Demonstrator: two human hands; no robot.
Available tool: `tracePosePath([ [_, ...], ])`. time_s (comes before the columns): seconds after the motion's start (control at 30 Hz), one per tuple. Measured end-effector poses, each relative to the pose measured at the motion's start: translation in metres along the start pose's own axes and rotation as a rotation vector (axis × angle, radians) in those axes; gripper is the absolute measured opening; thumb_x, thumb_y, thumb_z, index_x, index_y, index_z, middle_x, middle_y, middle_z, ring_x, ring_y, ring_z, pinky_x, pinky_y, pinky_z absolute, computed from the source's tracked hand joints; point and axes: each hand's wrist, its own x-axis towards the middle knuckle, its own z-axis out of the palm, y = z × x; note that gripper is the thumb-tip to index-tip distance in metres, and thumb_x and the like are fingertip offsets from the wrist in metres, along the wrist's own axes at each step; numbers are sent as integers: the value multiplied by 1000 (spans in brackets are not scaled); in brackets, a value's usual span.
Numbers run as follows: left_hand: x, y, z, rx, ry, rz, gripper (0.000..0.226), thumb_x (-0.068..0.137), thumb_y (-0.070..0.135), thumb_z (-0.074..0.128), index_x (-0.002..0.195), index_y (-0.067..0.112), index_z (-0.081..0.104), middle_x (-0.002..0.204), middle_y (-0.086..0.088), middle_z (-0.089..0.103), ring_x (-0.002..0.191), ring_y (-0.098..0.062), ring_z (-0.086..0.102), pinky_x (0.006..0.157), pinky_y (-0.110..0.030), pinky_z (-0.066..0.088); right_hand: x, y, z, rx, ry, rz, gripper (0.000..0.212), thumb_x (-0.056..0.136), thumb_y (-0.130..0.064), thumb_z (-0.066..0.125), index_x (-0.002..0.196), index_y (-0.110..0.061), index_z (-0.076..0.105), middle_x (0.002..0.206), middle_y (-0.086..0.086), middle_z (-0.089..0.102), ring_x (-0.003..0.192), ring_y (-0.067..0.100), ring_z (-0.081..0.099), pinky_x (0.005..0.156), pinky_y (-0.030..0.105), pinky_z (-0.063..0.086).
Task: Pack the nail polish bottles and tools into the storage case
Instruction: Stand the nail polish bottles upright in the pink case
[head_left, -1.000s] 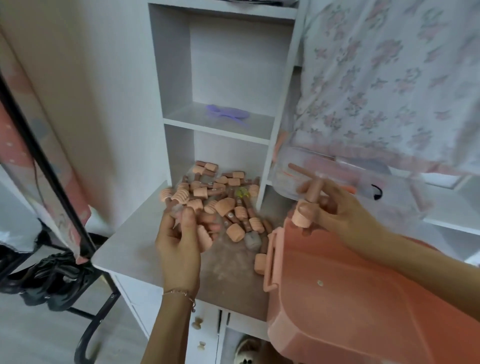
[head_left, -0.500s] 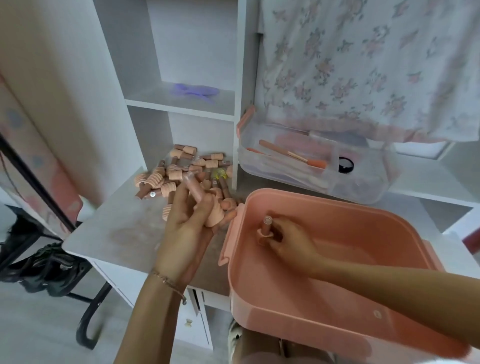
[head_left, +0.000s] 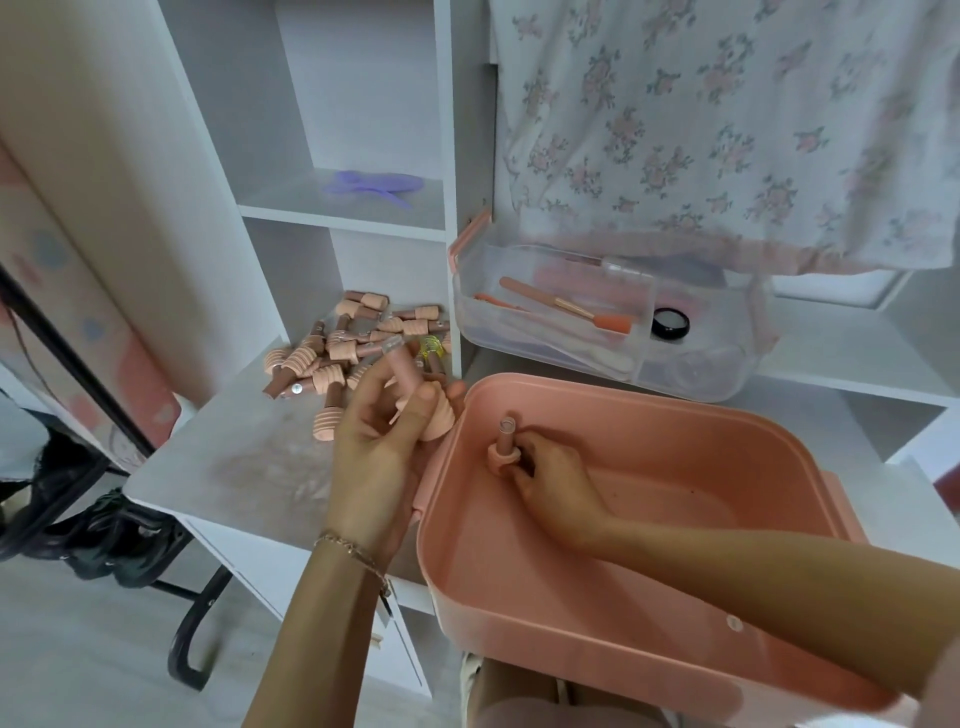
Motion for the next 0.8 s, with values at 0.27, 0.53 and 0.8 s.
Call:
tracePosePath([
  [0.27, -1, 2, -4, 122, 16, 21, 34, 65, 11, 66, 99, 10, 64, 82, 1, 74, 80, -11, 69, 73, -22, 55, -6, -1, -8, -8, -3, 33, 18, 84, -20, 59, 101, -13, 64, 100, 5, 68, 91, 19, 62, 77, 21, 41],
  [0.53, -4, 14, 0, 332, -36, 40, 30, 54, 19, 74, 83, 13, 68, 78, -2, 69, 79, -18, 65, 77, -34, 55, -24, -47, -70, 120, -163, 14, 8, 81, -27, 62, 87, -31, 58, 86, -11, 62, 78, 7, 59, 69, 19, 45],
  [0.8, -12, 14, 21, 553, -166, 163, 23, 68, 1, 74, 81, 20, 69, 72, 2, 69, 70, -6, 61, 70, -18, 51, -35, -88, -80, 406, -147, -59, 16, 83, -21, 65, 91, -8, 63, 86, 4, 60, 72, 8, 53, 68, 25, 45],
])
